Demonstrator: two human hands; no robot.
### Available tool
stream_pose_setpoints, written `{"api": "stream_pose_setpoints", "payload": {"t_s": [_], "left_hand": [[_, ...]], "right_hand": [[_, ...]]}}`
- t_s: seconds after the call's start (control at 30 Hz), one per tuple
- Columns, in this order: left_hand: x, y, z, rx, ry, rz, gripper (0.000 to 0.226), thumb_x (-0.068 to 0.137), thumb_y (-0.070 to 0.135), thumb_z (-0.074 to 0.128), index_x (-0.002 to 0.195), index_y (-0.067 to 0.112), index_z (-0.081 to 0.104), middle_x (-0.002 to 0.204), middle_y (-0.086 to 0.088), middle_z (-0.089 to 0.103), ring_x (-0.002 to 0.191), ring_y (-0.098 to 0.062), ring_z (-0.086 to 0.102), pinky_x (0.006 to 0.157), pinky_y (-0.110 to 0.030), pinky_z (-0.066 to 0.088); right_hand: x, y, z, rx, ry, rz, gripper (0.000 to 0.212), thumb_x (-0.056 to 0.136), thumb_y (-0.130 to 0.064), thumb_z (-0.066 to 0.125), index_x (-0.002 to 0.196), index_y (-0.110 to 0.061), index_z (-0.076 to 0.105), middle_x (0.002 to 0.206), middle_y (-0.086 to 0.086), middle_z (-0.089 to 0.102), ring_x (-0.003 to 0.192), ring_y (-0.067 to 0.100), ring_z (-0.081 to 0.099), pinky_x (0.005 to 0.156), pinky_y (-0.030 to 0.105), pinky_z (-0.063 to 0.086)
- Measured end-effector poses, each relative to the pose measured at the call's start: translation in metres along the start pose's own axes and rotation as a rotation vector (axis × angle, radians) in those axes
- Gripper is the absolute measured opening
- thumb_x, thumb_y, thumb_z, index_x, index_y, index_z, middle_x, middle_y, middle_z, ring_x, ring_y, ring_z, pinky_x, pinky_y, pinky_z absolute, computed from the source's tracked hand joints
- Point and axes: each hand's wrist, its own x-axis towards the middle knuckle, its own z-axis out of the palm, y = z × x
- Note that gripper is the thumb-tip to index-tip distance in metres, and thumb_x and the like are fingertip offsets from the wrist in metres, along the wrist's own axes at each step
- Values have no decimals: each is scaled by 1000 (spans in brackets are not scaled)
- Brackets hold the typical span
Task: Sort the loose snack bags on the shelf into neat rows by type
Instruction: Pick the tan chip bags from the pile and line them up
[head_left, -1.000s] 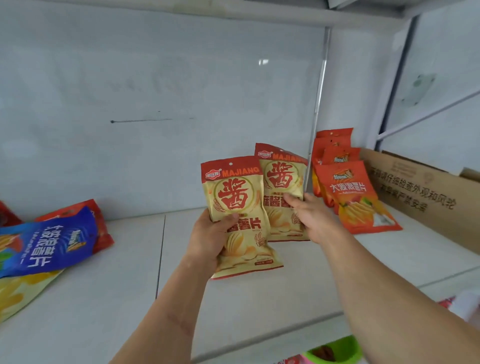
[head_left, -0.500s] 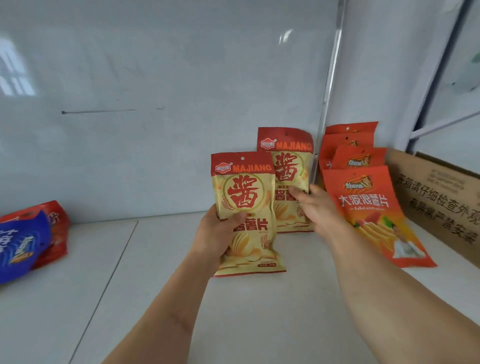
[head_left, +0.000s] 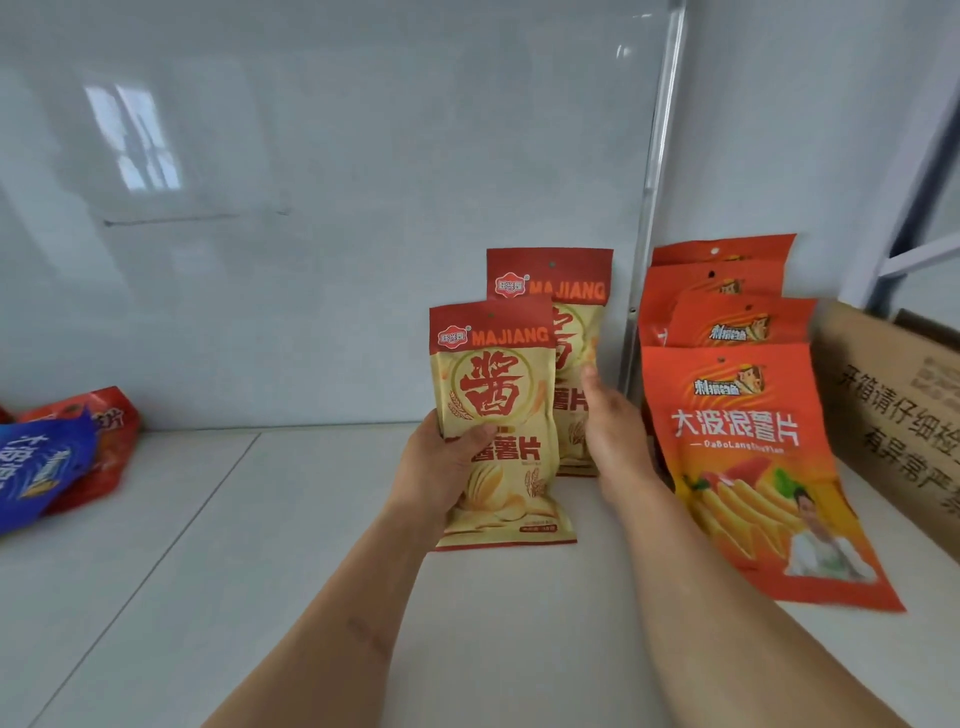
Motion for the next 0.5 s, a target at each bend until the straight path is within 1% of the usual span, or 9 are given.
{"api": "stream_pose_setpoints", "payload": {"t_s": [0.03, 0.07, 0.13, 0.2, 0.27, 0.3, 0.37, 0.43, 0.5], "left_hand": [[2, -2, 5, 5, 9, 9, 23, 90, 21, 74, 112, 22, 66, 100, 0, 79, 91, -25, 77, 83, -51, 62], [4, -4, 9, 12, 19, 18, 24, 89, 23, 75, 111, 23, 66, 99, 1, 79, 90, -24, 77, 82, -51, 62], [8, -8, 18, 37, 38, 45, 24, 88, 27, 76, 110, 25, 66, 98, 3, 79, 89, -21, 77, 81, -49, 62], [11, -12, 27, 87, 73, 73, 24, 88, 32, 75, 109, 28, 65, 96, 7, 79, 86, -15, 77, 79, -43, 63], [14, -13, 34, 126, 113, 89, 24, 88, 35, 75, 108, 28, 64, 93, 10, 77, 82, -10, 75, 71, -33, 62], [16, -14, 37, 144, 126, 93, 24, 88, 35, 74, 107, 28, 63, 92, 11, 76, 80, -8, 74, 66, -28, 59], [20, -14, 42, 177, 134, 97, 24, 88, 36, 74, 107, 28, 62, 93, 12, 73, 81, -6, 70, 62, -22, 53], [25, -15, 45, 190, 130, 86, 24, 88, 36, 74, 107, 27, 62, 94, 12, 73, 83, -6, 70, 61, -21, 52], [30, -15, 47, 209, 131, 82, 26, 87, 37, 75, 107, 26, 61, 95, 11, 72, 83, -6, 68, 61, -21, 50]], "right_hand": [[0, 1, -1, -11, -2, -4, 54, 96, -67, 36, 121, -28, 63, 109, -9, 58, 104, 14, 55, 98, 40, 44], [0, 1, -1, -11, -10, -12, 60, 96, -69, 34, 130, -27, 61, 115, -8, 57, 109, 13, 53, 98, 38, 42], [-3, 1, -1, -9, -37, -34, 65, 95, -70, 33, 138, -26, 56, 122, -8, 58, 112, 10, 52, 93, 30, 38], [-7, 2, -3, -26, -86, -40, 60, 95, -68, 36, 133, -27, 55, 114, -10, 61, 100, 5, 57, 82, 22, 40], [-9, 3, -4, -52, -126, -48, 45, 95, -63, 45, 124, -30, 53, 104, -14, 62, 89, -2, 57, 69, 16, 40], [-10, 6, -3, -65, -133, -59, 42, 94, -61, 50, 124, -31, 53, 104, -16, 62, 92, 0, 59, 70, 16, 41], [-9, 8, -2, -93, -124, -88, 48, 93, -57, 57, 131, -28, 55, 110, -13, 63, 105, 10, 61, 80, 22, 46], [-7, 10, -2, -106, -105, -96, 45, 93, -52, 60, 129, -25, 57, 109, -11, 63, 104, 12, 61, 83, 27, 48], [-1, 12, -2, -104, -81, -83, 35, 94, -48, 61, 120, -25, 59, 102, -13, 65, 99, 12, 63, 81, 28, 49]]}}
